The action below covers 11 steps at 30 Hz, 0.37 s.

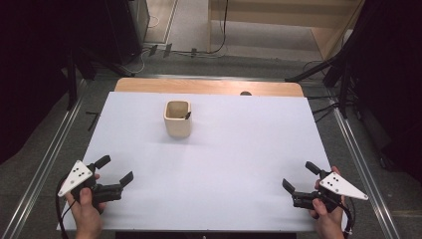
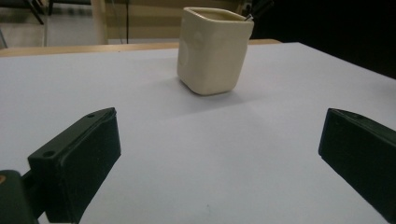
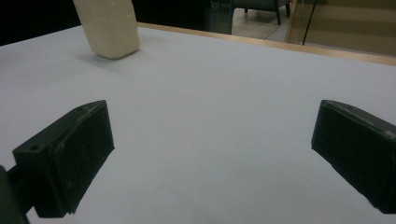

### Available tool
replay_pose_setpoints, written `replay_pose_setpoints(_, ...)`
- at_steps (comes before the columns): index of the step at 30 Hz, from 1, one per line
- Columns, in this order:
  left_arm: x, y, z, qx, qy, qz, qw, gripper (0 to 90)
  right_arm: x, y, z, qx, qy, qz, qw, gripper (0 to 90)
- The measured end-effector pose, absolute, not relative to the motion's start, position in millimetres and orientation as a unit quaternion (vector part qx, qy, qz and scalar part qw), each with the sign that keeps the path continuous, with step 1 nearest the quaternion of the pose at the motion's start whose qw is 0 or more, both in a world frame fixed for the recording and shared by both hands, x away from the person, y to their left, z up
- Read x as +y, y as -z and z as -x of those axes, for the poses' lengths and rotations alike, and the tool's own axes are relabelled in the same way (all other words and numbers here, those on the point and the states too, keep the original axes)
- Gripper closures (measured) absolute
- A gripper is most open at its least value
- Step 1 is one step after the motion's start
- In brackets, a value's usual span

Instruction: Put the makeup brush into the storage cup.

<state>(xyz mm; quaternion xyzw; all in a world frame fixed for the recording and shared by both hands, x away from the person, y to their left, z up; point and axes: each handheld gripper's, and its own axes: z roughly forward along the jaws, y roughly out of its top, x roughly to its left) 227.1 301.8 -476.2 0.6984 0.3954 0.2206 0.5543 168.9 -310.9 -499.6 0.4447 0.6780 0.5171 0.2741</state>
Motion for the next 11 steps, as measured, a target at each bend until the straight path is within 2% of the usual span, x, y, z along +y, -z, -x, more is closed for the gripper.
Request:
replay_pose_setpoints(5,313.5,479.9,-221.6,0.403,-0.225,-0.692,0.555,0.0,-311.8,499.6,-168.8,0.677,-0.515,-0.449,0.275,0.0)
replay_pose_setpoints(11,309.1,482.7,-223.8,0.396,-0.219,-0.7,0.552,0.0,-313.6,500.2,-169.2,0.674,-0.514,-0.452,0.277,0.0)
